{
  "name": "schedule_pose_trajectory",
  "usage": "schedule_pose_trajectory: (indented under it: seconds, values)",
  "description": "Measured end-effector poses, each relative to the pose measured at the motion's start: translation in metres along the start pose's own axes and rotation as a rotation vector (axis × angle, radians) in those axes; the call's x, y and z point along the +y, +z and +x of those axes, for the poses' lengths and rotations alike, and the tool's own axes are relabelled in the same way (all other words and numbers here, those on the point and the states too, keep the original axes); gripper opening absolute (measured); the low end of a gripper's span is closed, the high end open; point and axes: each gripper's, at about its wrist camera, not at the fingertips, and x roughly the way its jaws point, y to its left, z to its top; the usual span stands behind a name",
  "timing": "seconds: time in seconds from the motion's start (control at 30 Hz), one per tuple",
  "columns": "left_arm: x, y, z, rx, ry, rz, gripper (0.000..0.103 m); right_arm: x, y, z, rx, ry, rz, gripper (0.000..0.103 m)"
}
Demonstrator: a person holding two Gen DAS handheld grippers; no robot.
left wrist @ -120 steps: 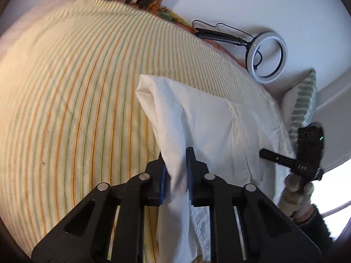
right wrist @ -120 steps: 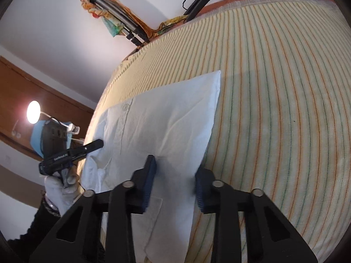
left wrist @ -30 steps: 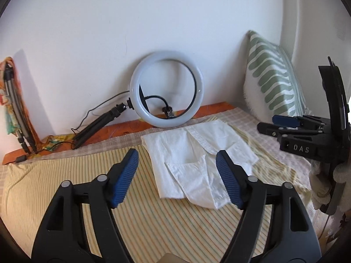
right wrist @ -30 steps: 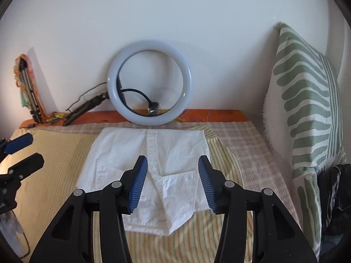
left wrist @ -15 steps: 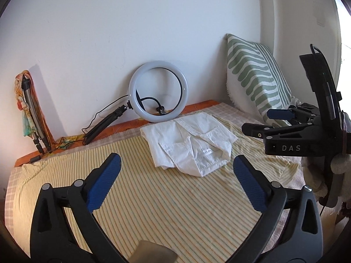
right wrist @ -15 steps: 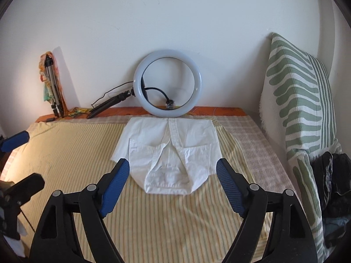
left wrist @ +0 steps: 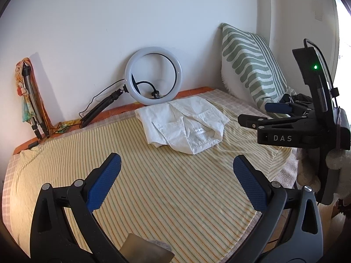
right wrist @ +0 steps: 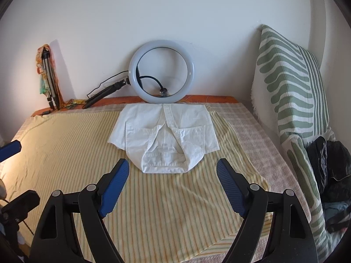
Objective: Fold small clothes
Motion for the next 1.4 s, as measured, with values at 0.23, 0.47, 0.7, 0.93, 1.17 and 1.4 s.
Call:
schedule_pose_trajectory:
  seconds: [0.23, 0.47, 0.7, 0.93, 1.17, 1.4]
  values:
    - [-0.003, -0.006, 0.0, 0.009, 0.018, 0.018, 0.103, 0.002, -0.01, 0.002, 0.006, -0.004, 0.001, 0.082]
    - [-0.001, -0.008, 0.001, 0.014, 0.017, 0.006, 0.103, 0.003, -0.014, 0.003, 0.018, -0.004, 0.0, 0.082]
    - [-0.001, -0.008, -0.002, 0.005, 0.02, 0.009, 0.103, 0.004, -0.017, 0.002, 0.025, 0.007, 0.004, 0.082]
    - [-0.003, -0.007, -0.005, 0.0, 0.02, 0.017, 0.103, 0.003, -0.017, 0.002, 0.029, 0.014, 0.009, 0.082]
    - [-0.006, -0.006, -0.006, 0.002, 0.017, 0.025, 0.103, 0.003, -0.018, 0.003, 0.034, 0.014, 0.009, 0.082]
    - [-0.006, -0.006, -0.007, -0.014, 0.017, 0.02, 0.103, 0.002, -0.019, 0.007, 0.045, 0.018, 0.012, 0.082]
